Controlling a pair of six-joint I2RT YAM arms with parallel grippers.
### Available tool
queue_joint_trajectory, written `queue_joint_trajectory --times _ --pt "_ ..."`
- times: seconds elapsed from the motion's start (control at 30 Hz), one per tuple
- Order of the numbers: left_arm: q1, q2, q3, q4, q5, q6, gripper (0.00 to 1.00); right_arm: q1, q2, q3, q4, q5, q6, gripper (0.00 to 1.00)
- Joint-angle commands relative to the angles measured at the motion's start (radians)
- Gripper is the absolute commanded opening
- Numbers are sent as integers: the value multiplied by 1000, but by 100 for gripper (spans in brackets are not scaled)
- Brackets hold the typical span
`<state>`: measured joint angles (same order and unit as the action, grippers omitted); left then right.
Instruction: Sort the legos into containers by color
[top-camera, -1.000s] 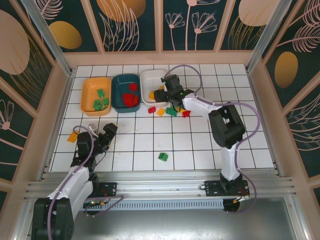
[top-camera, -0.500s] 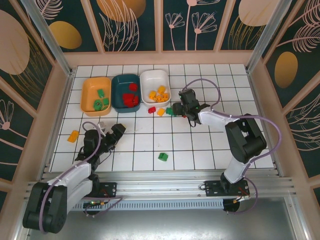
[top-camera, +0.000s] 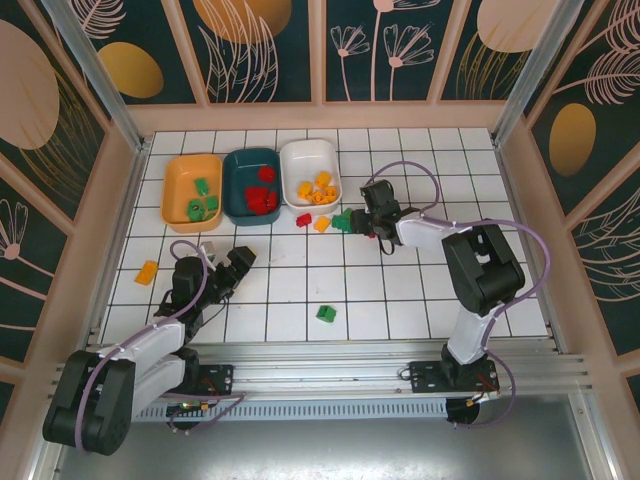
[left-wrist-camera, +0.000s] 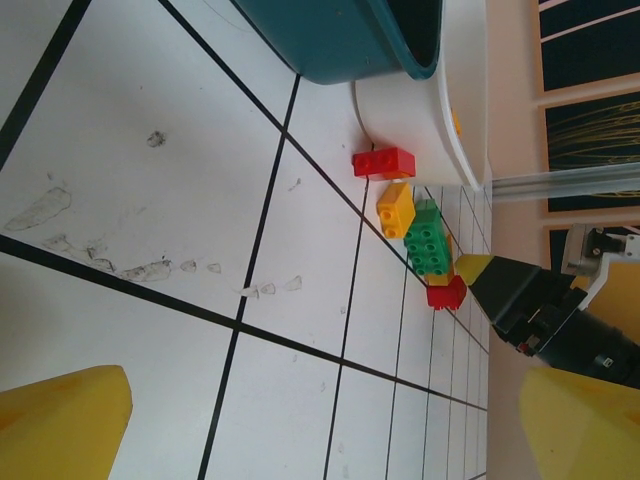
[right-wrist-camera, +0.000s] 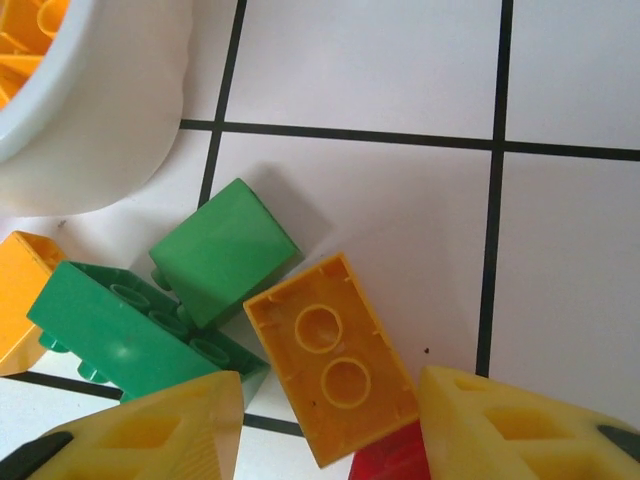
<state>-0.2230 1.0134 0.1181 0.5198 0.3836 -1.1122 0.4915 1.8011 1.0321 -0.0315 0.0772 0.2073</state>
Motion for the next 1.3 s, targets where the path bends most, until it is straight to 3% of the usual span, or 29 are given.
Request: queue_joint_trajectory --times 0.0,0.23,0.63,1.07,1.27 --pt "-5 -6 26 10 -11 13 99 -2 26 13 15 -19 -19 49" --pt "-6 13 20 25 -7 15 99 -2 68 62 -44 77 -59 48" --pt "-6 64 21 62 0 17 98 -45 -71 -39 -91 102 33 49" --pt "-12 46 29 31 -5 22 99 15 13 28 -43 29 -54 53" --pt "-12 57 35 31 -6 23 98 8 70 33 -47 63 -62 53"
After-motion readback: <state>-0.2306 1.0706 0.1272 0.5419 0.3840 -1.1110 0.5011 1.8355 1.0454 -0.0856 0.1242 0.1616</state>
